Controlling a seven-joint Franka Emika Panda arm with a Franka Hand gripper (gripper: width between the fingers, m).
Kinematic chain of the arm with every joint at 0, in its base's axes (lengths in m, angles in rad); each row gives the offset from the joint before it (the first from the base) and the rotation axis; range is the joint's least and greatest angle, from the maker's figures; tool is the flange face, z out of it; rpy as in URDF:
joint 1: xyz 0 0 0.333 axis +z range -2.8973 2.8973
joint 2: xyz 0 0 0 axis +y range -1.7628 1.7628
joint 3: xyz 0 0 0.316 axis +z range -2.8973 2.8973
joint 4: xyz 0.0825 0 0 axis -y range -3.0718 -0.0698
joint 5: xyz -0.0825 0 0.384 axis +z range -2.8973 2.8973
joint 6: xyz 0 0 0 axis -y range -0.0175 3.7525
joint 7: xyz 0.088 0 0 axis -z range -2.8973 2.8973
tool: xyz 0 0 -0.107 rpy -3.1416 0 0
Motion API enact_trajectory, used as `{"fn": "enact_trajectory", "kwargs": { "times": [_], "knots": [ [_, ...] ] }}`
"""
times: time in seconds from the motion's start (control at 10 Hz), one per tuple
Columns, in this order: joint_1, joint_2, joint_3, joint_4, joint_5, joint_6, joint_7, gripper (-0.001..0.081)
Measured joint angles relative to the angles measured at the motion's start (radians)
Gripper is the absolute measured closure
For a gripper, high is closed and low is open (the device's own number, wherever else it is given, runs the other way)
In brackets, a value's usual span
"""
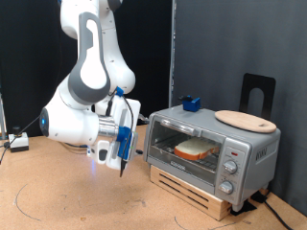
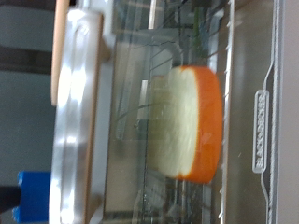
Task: Make a piece of toast with the oven
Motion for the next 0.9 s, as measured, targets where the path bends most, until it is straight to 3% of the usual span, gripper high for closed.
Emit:
{"fn": "enact_trajectory", "kwargs": {
  "times": [0.3,0.4,0.6,0.7,0.9],
  "knots": [
    [0.054,0.087,-0.001,0.06,0.027,0.112,0.085,-0.0003],
    [0.053,0.087,-0.002,0.059,0.022,0.101,0.08,-0.0003],
    [0.057,0.127,-0.004,0.115,-0.083,-0.031,0.063,-0.0003],
    [0.07,0.173,-0.004,0.162,-0.119,-0.043,0.061,-0.0003],
    [0.1,0.248,-0.004,0.222,-0.11,0.017,0.075,-0.0003]
  ]
}}
